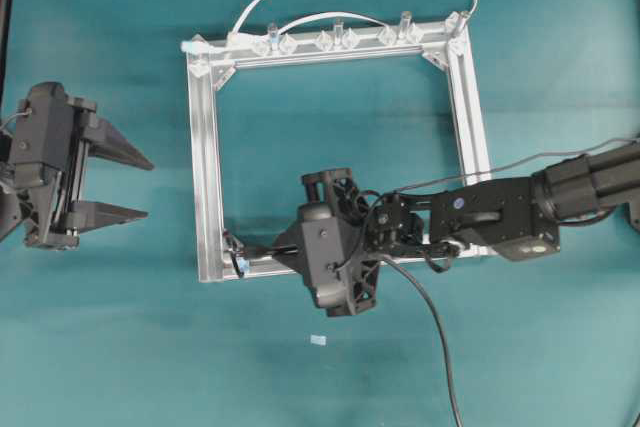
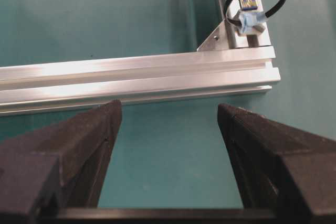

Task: Insert the wire through the string loop located on the left side.
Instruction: 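Push the USB plug through the black zip-tie loop with the right gripper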

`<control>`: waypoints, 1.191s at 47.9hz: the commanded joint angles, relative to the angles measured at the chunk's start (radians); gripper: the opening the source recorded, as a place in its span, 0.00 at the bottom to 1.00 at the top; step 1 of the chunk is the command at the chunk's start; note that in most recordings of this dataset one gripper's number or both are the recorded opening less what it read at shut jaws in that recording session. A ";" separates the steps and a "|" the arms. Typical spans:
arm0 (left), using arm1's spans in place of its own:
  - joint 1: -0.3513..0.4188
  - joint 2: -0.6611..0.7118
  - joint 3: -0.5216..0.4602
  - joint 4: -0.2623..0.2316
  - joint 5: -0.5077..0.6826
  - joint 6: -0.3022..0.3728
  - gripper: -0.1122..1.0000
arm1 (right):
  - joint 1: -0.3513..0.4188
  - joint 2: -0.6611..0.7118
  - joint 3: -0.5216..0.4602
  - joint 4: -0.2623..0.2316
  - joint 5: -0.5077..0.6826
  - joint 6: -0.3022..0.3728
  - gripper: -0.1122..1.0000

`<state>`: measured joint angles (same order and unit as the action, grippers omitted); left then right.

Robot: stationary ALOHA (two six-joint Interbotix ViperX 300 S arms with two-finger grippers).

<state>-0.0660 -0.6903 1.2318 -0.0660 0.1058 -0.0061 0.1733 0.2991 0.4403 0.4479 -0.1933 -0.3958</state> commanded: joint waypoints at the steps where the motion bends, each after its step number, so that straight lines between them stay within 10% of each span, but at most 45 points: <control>1: -0.005 0.000 -0.008 0.003 -0.005 -0.002 0.78 | -0.003 -0.012 -0.035 -0.003 -0.005 -0.002 0.19; 57: -0.034 0.002 -0.023 0.003 -0.009 -0.008 0.78 | -0.014 0.058 -0.155 -0.046 0.028 -0.002 0.19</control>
<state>-0.0798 -0.6918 1.2318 -0.0660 0.1058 -0.0077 0.1595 0.3789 0.3114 0.4050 -0.1611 -0.3942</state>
